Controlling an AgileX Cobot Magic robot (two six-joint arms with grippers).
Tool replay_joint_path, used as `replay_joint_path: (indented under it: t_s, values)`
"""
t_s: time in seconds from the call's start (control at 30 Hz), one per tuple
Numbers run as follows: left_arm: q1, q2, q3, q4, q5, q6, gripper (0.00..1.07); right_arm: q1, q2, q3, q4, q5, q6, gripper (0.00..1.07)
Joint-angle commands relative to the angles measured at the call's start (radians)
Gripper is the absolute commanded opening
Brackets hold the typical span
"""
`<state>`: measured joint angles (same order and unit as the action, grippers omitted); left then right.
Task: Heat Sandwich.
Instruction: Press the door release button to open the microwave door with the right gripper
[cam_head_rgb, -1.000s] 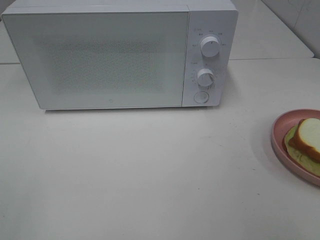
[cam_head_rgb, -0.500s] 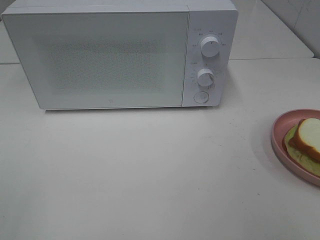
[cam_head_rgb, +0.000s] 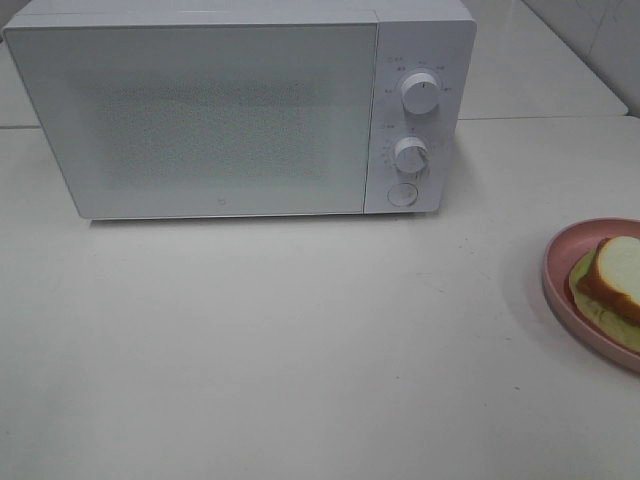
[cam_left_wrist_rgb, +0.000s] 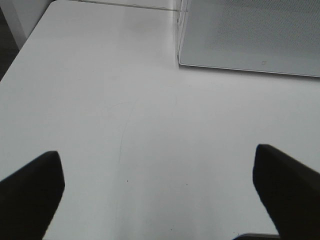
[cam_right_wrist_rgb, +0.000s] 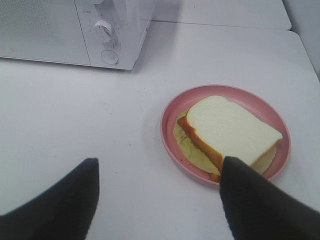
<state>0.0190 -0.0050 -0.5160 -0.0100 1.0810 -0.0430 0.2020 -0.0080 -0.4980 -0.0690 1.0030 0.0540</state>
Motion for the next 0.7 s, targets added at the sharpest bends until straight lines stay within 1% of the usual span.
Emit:
replay_joint_path:
  t_s: [0.03,0.23,0.37,0.43,0.47,0.57,0.67,0.7]
  values:
    - [0.004,-0.024,0.002,-0.009,-0.012,-0.007,0.97,-0.001,-0.02,0.002,0.002,-0.005,0.008,0.68]
    - [0.004,-0.024,0.002,-0.009,-0.012,-0.007,0.97,-0.001,-0.018,0.001,0.002,-0.007,0.008,0.68]
    - [0.004,-0.024,0.002,-0.009,-0.012,-0.007,0.97,-0.001,0.003,-0.019,0.0,-0.043,0.008,0.67]
    - [0.004,-0.024,0.002,-0.009,-0.012,-0.007,0.97,-0.001,0.028,-0.023,-0.015,-0.132,0.008,0.66]
    - [0.004,-0.024,0.002,-0.009,-0.012,-0.007,0.97,-0.001,0.028,-0.023,-0.015,-0.132,0.008,0.66]
    - [0.004,-0.024,0.002,-0.009,-0.012,-0.007,0.97,-0.001,0.079,-0.021,-0.028,-0.266,0.008,0.65]
    - [0.004,-0.024,0.002,-0.009,-0.012,-0.007,0.97,-0.001,0.106,-0.021,-0.029,-0.315,0.008,0.64]
    - [0.004,-0.024,0.002,-0.009,-0.012,-0.007,0.97,-0.001,0.139,-0.021,-0.029,-0.355,0.008,0.63]
